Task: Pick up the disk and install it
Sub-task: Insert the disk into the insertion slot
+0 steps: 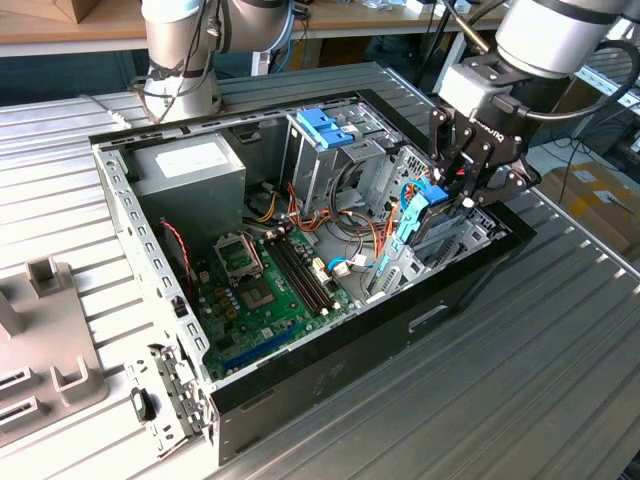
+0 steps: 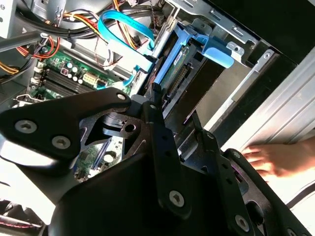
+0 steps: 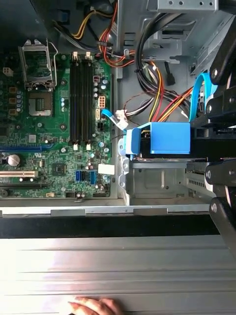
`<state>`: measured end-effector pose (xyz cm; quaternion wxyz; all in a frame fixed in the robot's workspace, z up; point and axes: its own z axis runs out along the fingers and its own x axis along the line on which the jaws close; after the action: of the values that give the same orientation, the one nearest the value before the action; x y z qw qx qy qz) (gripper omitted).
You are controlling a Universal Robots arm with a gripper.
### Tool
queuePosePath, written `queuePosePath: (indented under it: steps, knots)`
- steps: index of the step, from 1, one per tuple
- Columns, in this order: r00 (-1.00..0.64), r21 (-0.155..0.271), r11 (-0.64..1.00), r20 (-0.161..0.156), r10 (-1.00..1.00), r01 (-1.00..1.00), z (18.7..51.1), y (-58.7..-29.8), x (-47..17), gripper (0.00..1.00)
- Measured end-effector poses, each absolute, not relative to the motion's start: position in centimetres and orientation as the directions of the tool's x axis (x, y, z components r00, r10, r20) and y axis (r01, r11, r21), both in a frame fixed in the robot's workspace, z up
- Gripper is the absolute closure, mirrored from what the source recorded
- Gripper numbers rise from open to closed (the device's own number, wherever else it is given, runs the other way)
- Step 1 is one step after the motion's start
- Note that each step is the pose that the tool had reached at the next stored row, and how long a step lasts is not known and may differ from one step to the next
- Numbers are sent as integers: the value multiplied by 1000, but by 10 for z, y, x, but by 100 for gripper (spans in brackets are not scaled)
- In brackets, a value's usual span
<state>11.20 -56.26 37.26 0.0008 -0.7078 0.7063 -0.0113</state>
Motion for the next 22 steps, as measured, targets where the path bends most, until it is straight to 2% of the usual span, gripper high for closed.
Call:
queuePosePath:
  steps: [17,18,19,20,21,22]
  knots:
    - [2,-17,-2,15,-1000,-1000,353,-563,112,65]
    - [2,-17,-2,15,-1000,-1000,353,-563,112,64]
    - [2,-17,-2,15,-1000,-1000,353,-563,112,58]
    - [2,-17,-2,15,-1000,-1000,353,-563,112,58]
    - [2,-17,-2,15,-1000,-1000,353,-563,112,51]
    - [2,-17,-2,15,-1000,-1000,353,-563,112,51]
